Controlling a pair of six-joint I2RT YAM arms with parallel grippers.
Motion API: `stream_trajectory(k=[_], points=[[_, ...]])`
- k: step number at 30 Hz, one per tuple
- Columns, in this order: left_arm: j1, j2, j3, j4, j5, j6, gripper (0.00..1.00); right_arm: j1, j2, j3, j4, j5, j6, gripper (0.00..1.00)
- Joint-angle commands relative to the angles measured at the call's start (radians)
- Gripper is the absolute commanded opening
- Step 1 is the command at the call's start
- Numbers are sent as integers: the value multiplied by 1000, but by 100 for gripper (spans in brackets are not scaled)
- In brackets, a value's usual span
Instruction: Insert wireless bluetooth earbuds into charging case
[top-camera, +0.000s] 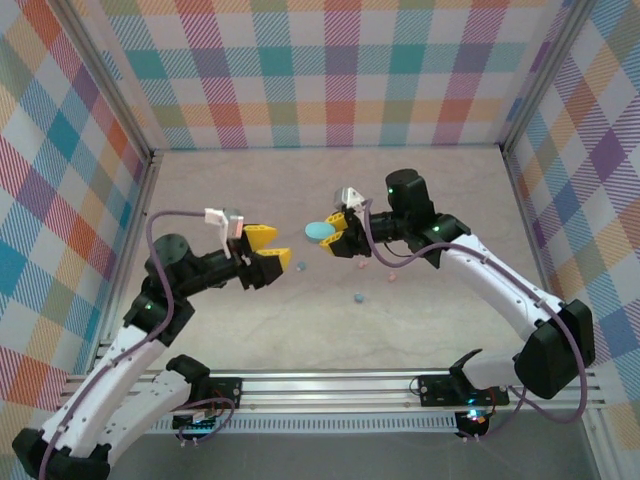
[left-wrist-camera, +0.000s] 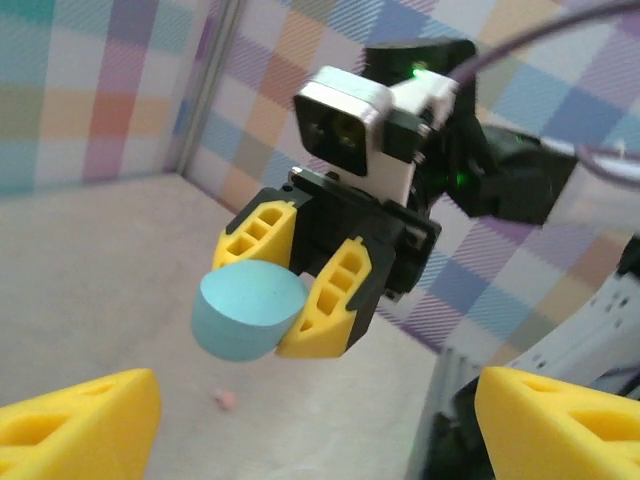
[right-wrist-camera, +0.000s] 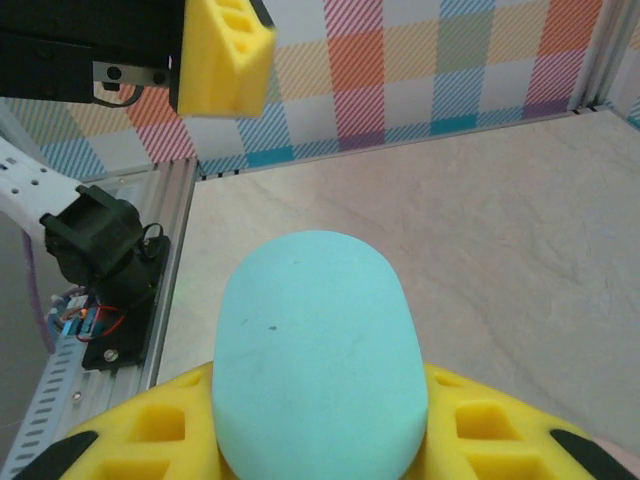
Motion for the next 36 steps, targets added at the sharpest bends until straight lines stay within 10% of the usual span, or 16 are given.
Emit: stream_trajectory(k=[1,12,36], points=[[4,36,48,-108,56,395,79,1,-39,33,-66,-105,-36,25],[-6,312,128,18,320,456,66,2,-20,44,-41,-163,-12,27],[-8,338,91,239,397,264,58,3,-9,1,60,-221,17,26]])
